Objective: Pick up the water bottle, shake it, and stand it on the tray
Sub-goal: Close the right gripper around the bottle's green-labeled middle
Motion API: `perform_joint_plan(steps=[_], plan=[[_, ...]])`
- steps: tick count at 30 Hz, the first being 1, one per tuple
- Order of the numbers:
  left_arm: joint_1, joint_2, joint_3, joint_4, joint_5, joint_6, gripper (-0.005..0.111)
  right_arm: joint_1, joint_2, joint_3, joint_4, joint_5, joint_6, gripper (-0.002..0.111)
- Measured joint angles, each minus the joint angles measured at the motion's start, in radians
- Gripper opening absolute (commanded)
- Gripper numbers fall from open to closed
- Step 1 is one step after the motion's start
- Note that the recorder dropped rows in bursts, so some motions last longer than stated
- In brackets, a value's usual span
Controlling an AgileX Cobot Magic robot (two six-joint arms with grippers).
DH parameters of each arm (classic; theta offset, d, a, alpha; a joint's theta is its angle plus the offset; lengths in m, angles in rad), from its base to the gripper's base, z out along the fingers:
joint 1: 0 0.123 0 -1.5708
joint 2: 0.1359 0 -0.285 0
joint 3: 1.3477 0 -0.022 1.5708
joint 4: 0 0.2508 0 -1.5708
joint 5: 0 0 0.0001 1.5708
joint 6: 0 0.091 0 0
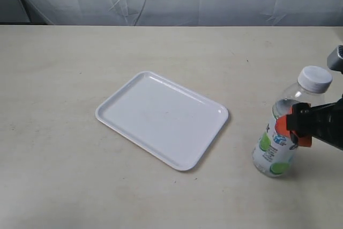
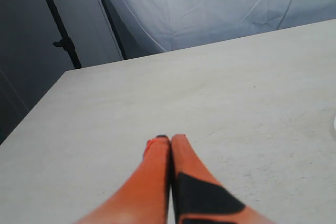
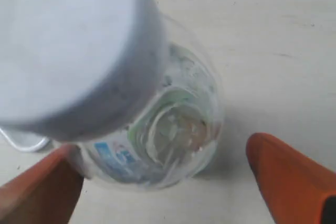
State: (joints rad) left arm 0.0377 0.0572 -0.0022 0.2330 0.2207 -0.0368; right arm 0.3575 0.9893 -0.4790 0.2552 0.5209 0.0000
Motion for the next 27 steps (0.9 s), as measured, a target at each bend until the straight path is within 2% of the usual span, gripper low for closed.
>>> perform_joint_plan(steps=[10,18,24,27], plan=[[0.0,0.0,0.0,0.0,0.0,0.0,0.0,0.012,0.096,0.0,-0.002,-0.077,0.0,0.082],[0.0,0.0,0.0,0.0,0.0,0.0,0.0,0.116,0.154,0.0,-0.021,-0.198,-0.01,0.082],[0.0,0.0,0.0,0.0,0.0,0.0,0.0,0.13,0.219,0.0,-0.048,-0.253,-0.01,0.082],[0.0,0.0,0.0,0.0,0.0,0.0,0.0,0.132,0.258,0.0,-0.055,-0.304,-0.01,0.075]])
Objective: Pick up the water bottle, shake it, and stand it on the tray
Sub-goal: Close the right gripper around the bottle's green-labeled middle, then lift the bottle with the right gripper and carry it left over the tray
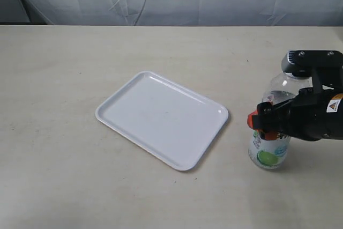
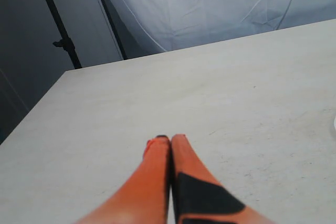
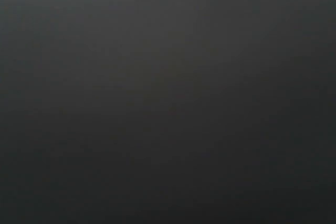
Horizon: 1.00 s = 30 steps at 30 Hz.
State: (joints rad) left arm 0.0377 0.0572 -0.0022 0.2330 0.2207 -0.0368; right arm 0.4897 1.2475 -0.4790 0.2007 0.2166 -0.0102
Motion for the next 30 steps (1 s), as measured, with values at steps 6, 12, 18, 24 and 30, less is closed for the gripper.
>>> perform_joint_plan(steps=[6,12,18,24,30], plan=[[0.0,0.0,0.0,0.0,0.0,0.0,0.0,0.0,0.058,0.0,-0.013,-0.051,-0.012,0.021],[0.0,0.0,0.0,0.0,0.0,0.0,0.0,0.0,0.066,0.0,-0.012,-0.057,-0.012,0.0],[0.0,0.0,0.0,0.0,0.0,0.0,0.0,0.0,0.05,0.0,-0.01,-0.04,-0.014,-0.001],[0.0,0.0,0.0,0.0,0.0,0.0,0.0,0.11,-0.162,0.006,0.01,0.108,-0.014,-0.001],[0.0,0.0,0.0,0.0,0.0,0.0,0.0,0.313,-0.42,0.006,-0.041,0.094,-0.037,-0.001]])
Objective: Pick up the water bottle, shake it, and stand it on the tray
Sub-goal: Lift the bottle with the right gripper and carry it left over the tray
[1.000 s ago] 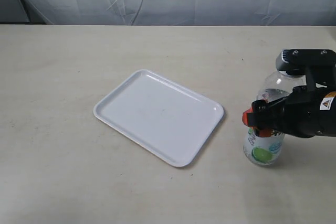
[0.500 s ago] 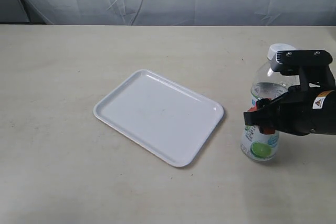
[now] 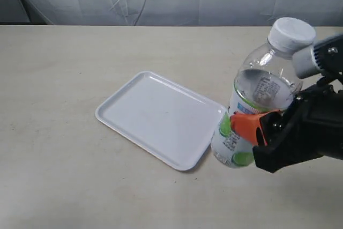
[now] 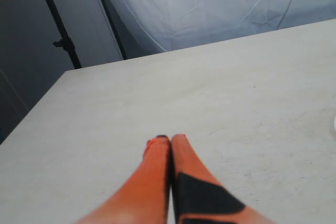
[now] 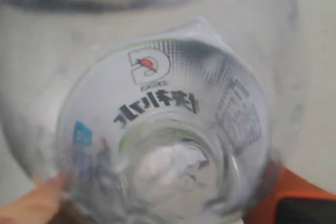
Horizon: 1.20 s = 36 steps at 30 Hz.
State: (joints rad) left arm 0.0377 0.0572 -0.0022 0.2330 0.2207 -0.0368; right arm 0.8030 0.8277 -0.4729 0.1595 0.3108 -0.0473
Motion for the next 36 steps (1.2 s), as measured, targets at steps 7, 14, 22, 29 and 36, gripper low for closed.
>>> perform_joint_plan(steps=[7,14,22,29,36], plan=[[0.0,0.0,0.0,0.0,0.0,0.0,0.0,0.125,-0.006,-0.051,-0.133,-0.01,0.228,-0.001],[0.0,0.0,0.0,0.0,0.0,0.0,0.0,0.109,-0.015,-0.123,-0.622,0.054,0.734,-0.001],[0.0,0.0,0.0,0.0,0.0,0.0,0.0,0.316,0.055,-0.147,-0.633,-0.069,0.674,-0.001],[0.0,0.0,0.0,0.0,0.0,0.0,0.0,0.295,0.105,-0.228,-1.09,0.503,1.114,-0.001],[0.0,0.0,0.0,0.0,0.0,0.0,0.0,0.344,0.117,-0.236,-0.775,0.064,0.693,-0.001]])
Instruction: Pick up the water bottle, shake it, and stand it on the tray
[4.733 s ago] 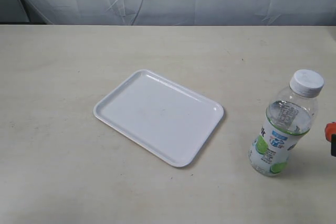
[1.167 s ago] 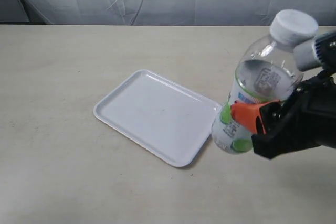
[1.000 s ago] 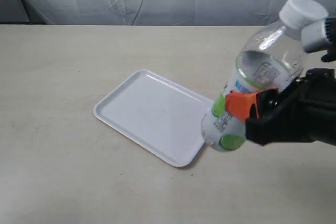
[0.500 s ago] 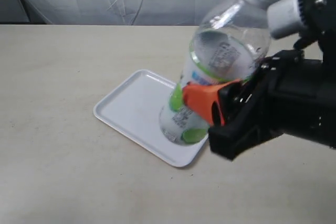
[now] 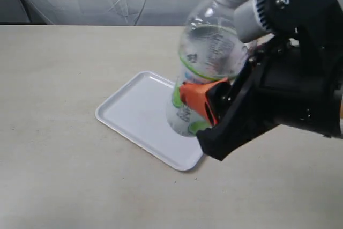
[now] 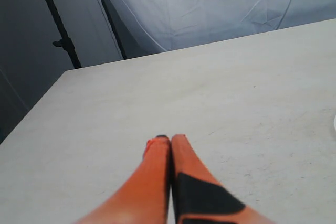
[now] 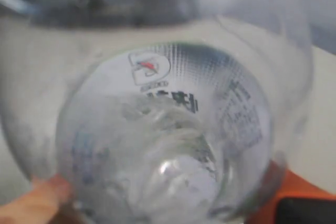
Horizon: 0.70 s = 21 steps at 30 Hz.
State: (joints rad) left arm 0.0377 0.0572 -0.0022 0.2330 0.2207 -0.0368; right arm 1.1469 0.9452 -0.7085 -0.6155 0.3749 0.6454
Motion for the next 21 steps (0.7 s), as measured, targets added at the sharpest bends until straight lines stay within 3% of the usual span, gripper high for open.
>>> perform_joint_plan(steps=[2,5,7,14,21], plan=[[0.0,0.0,0.0,0.0,0.0,0.0,0.0,-0.007,0.002,-0.028,-0.014,0.009,0.001,-0.001],[0.0,0.0,0.0,0.0,0.0,0.0,0.0,-0.048,0.011,-0.07,-0.193,0.221,0.309,-0.001],[0.0,0.0,0.0,0.0,0.0,0.0,0.0,-0.063,0.023,-0.071,-0.226,0.355,0.381,-0.001],[0.0,0.0,0.0,0.0,0.0,0.0,0.0,-0.024,0.025,-0.13,0.087,0.184,0.097,-0.001],[0.0,0.0,0.0,0.0,0.0,0.0,0.0,-0.024,0.061,-0.157,0.111,0.229,0.076,-0.001]])
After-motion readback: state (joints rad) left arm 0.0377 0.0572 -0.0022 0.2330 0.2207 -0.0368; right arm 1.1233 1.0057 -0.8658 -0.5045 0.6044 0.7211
